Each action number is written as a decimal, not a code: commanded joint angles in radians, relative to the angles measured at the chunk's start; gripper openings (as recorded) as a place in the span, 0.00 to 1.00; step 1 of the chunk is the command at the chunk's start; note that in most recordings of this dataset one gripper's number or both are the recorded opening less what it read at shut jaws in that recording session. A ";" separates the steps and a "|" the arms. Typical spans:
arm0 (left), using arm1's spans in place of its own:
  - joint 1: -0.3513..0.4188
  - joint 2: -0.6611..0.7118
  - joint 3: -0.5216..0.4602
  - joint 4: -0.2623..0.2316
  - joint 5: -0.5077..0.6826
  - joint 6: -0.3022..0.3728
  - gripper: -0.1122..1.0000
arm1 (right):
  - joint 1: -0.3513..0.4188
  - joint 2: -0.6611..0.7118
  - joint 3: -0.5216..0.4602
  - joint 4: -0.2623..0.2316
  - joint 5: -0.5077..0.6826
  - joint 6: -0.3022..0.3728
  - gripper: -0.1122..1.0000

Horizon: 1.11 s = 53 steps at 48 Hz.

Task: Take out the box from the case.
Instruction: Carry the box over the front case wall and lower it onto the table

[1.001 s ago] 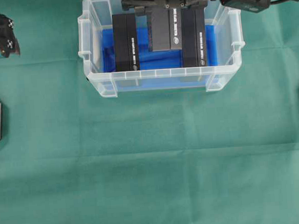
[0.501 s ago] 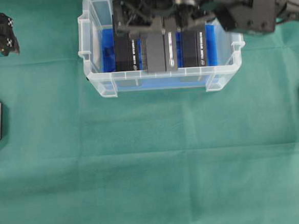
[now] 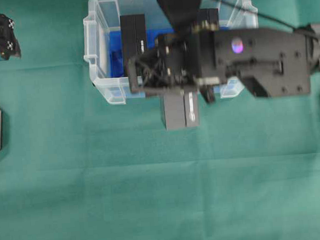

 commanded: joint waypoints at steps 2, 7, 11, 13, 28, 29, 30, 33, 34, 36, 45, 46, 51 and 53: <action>0.003 0.000 -0.014 0.003 -0.005 0.002 0.93 | 0.037 -0.040 -0.029 -0.009 0.002 0.032 0.71; 0.003 0.000 -0.014 0.003 -0.005 0.000 0.93 | 0.072 -0.038 -0.029 -0.011 0.002 0.075 0.71; 0.003 0.000 -0.012 0.003 -0.005 0.000 0.93 | 0.097 -0.037 -0.029 -0.011 0.002 0.104 0.71; 0.002 0.000 -0.012 0.003 -0.005 0.000 0.93 | 0.114 -0.037 -0.029 -0.011 0.002 0.123 0.71; 0.003 0.000 -0.012 0.003 -0.005 0.000 0.93 | 0.179 -0.028 -0.029 -0.009 0.003 0.206 0.71; 0.003 0.000 -0.012 0.003 -0.003 0.000 0.93 | 0.178 -0.028 -0.029 -0.009 0.002 0.206 0.71; 0.003 -0.002 -0.012 0.003 -0.003 0.000 0.93 | 0.179 -0.026 -0.029 -0.009 0.002 0.204 0.71; 0.003 -0.002 -0.012 0.005 -0.005 0.002 0.93 | 0.178 -0.023 -0.029 -0.011 0.002 0.204 0.71; 0.003 -0.002 -0.012 0.003 -0.003 0.002 0.93 | 0.179 -0.023 -0.029 -0.009 0.002 0.204 0.71; 0.003 -0.002 -0.012 0.003 -0.005 0.002 0.93 | 0.178 -0.021 -0.029 -0.009 0.002 0.204 0.71; 0.003 -0.003 -0.012 0.005 -0.003 0.000 0.93 | 0.178 -0.011 -0.029 -0.011 0.002 0.202 0.71; 0.003 -0.002 -0.012 0.005 -0.005 0.000 0.93 | 0.178 -0.012 -0.029 -0.011 0.002 0.202 0.71; 0.003 -0.003 -0.011 0.005 -0.003 0.002 0.93 | 0.178 -0.011 -0.029 -0.012 0.002 0.202 0.71; 0.003 -0.003 -0.012 0.003 -0.003 0.002 0.93 | 0.178 -0.012 -0.029 -0.012 0.002 0.201 0.71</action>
